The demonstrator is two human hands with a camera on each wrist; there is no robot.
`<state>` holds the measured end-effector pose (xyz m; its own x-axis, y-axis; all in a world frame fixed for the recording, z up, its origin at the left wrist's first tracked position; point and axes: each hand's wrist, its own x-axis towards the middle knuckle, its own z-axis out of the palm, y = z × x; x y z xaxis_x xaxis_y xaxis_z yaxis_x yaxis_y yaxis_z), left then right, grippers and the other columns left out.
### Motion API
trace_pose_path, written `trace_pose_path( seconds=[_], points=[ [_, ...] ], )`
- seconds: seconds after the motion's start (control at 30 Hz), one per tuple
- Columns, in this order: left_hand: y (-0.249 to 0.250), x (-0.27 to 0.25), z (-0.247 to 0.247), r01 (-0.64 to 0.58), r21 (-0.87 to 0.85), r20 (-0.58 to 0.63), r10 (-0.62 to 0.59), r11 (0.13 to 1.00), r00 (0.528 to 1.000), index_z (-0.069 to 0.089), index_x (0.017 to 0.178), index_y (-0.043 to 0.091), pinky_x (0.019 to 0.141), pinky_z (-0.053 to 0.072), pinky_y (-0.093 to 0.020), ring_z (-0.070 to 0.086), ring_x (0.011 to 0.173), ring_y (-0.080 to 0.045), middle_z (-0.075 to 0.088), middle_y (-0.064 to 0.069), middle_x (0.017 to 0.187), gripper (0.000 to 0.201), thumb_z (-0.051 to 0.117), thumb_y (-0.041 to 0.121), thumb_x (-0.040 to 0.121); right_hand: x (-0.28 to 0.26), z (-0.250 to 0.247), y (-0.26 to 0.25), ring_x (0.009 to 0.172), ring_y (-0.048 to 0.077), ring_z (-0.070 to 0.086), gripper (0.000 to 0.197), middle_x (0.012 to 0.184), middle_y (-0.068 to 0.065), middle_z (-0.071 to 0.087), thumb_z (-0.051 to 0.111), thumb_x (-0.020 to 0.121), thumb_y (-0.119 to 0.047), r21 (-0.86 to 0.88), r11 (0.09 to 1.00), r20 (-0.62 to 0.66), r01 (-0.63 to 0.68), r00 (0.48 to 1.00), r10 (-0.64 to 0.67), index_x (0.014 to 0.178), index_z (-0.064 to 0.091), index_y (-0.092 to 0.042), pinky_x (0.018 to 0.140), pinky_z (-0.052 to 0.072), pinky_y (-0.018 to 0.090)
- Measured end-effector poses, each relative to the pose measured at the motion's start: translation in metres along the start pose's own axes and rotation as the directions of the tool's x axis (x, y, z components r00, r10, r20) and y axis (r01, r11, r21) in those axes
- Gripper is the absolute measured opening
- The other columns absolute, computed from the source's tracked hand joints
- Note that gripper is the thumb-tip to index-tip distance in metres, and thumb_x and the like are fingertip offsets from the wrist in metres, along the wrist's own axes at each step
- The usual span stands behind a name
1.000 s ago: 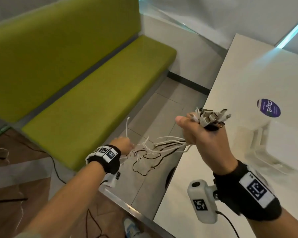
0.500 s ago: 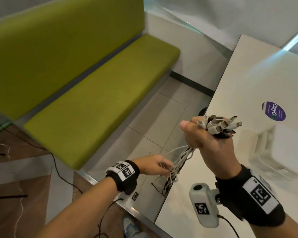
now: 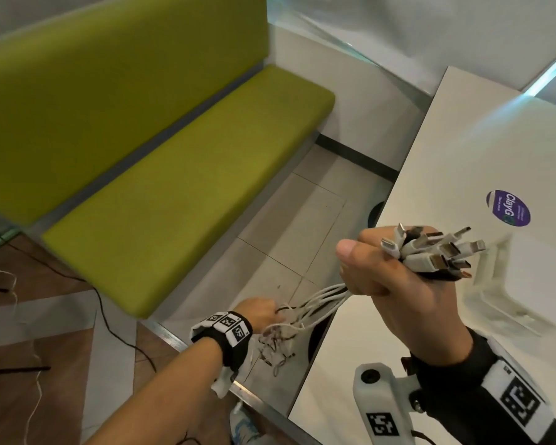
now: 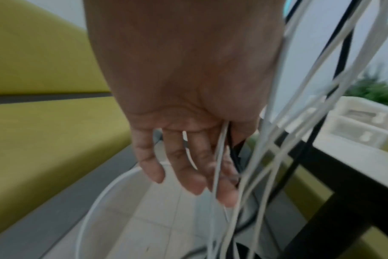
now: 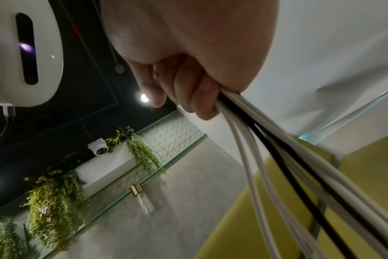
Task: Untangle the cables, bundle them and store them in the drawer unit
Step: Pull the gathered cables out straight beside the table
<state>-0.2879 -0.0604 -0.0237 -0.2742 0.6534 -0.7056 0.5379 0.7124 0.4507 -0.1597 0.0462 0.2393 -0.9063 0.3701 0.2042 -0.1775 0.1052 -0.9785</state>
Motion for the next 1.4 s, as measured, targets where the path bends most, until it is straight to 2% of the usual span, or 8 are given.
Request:
trace_pose_path(
  seconds=[0.4, 0.5, 0.7, 0.9, 1.1, 1.2, 1.3, 1.4],
  points=[
    [-0.121, -0.001, -0.011, 0.473, -0.054, -0.191, -0.474, 0.88, 0.86, 0.069, 0.108, 0.017, 0.084, 0.055, -0.035, 0.069, 0.087, -0.026, 0.067, -0.012, 0.117, 0.032, 0.056, 0.041, 0.092, -0.003, 0.018, 0.003, 0.045, 0.012, 0.025, 0.044, 0.05, 0.001, 0.026, 0.058, 0.084, -0.026, -0.307, 0.949, 0.142, 0.07, 0.989, -0.027, 0.052, 0.029, -0.017, 0.048, 0.024, 0.02],
    [-0.13, -0.003, -0.014, 0.461, -0.163, -0.189, -0.486, 0.872, 0.853, 0.068, 0.112, 0.013, 0.086, 0.055, -0.034, 0.07, 0.094, -0.025, 0.074, -0.009, 0.101, 0.022, 0.058, 0.022, 0.094, 0.001, 0.015, 0.001, 0.046, 0.012, 0.024, 0.043, 0.05, 0.002, 0.026, 0.057, 0.082, -0.027, -0.343, 0.937, 0.137, 0.061, 0.99, -0.015, 0.052, 0.028, -0.015, 0.047, 0.023, 0.021],
    [-0.153, -0.004, -0.018, 0.447, -0.41, -0.214, -0.56, 0.795, 0.8, 0.067, 0.084, 0.019, 0.076, 0.057, -0.032, 0.069, 0.073, -0.022, 0.074, -0.003, 0.086, 0.029, 0.064, 0.048, 0.088, 0.005, 0.001, -0.003, 0.043, 0.01, 0.027, 0.043, 0.046, -0.002, 0.028, 0.057, 0.081, -0.034, -0.413, 0.909, 0.149, 0.061, 0.989, 0.001, 0.05, 0.032, -0.017, 0.046, 0.026, 0.024],
    [-0.177, 0.004, -0.008, 0.359, -0.663, -0.161, -0.593, 0.657, 0.789, 0.068, 0.09, 0.008, 0.062, 0.055, -0.04, 0.063, 0.055, -0.023, 0.072, -0.007, 0.064, 0.036, 0.082, 0.038, 0.075, 0.01, -0.013, -0.002, 0.044, 0.01, 0.026, 0.045, 0.046, -0.004, 0.027, 0.058, 0.077, -0.04, -0.46, 0.888, 0.059, 0.006, 0.998, 0.024, 0.049, 0.03, -0.019, 0.045, 0.024, 0.028],
    [-0.119, -0.002, -0.018, 0.223, -0.656, -0.149, -0.413, 0.721, 0.898, 0.063, 0.107, 0.012, 0.057, 0.053, -0.039, 0.064, 0.06, -0.026, 0.072, -0.012, 0.088, 0.026, 0.071, 0.025, 0.088, 0.014, 0.003, 0.012, 0.043, 0.006, 0.024, 0.047, 0.046, -0.01, 0.028, 0.059, 0.084, -0.031, -0.46, 0.885, 0.125, 0.073, 0.992, -0.017, 0.05, 0.027, -0.032, 0.046, 0.022, 0.019],
    [-0.084, -0.01, -0.033, 0.088, -0.425, -0.254, -0.212, 0.901, 0.944, 0.066, 0.108, 0.022, 0.073, 0.056, -0.035, 0.064, 0.067, -0.012, 0.07, 0.0, 0.1, 0.017, 0.064, 0.027, 0.092, 0.011, 0.009, 0.017, 0.043, 0.006, 0.025, 0.045, 0.047, -0.009, 0.028, 0.057, 0.084, -0.032, -0.416, 0.906, 0.131, 0.076, 0.991, -0.023, 0.052, 0.026, -0.031, 0.046, 0.022, 0.017],
    [-0.047, -0.022, -0.05, -0.062, -0.149, -0.381, 0.0, 0.987, 0.925, 0.066, 0.106, 0.036, 0.075, 0.042, -0.018, 0.059, 0.093, -0.01, 0.061, 0.012, 0.111, 0.027, 0.064, 0.018, 0.085, 0.014, 0.015, 0.023, 0.044, 0.005, 0.027, 0.047, 0.047, -0.01, 0.03, 0.06, 0.085, -0.027, -0.413, 0.906, 0.112, 0.088, 0.993, -0.045, 0.051, 0.028, -0.034, 0.048, 0.023, 0.012],
    [-0.01, -0.036, -0.06, -0.338, -0.266, -0.344, 0.239, 0.903, 0.908, 0.061, 0.097, 0.037, 0.063, 0.041, -0.014, 0.055, 0.074, -0.005, 0.059, 0.024, 0.089, 0.03, 0.065, 0.011, 0.084, 0.017, 0.02, 0.027, 0.042, 0.003, 0.032, 0.047, 0.045, -0.014, 0.035, 0.062, 0.084, -0.025, -0.39, 0.918, 0.098, 0.065, 0.995, -0.028, 0.047, 0.035, -0.038, 0.049, 0.025, 0.009]
  ],
)
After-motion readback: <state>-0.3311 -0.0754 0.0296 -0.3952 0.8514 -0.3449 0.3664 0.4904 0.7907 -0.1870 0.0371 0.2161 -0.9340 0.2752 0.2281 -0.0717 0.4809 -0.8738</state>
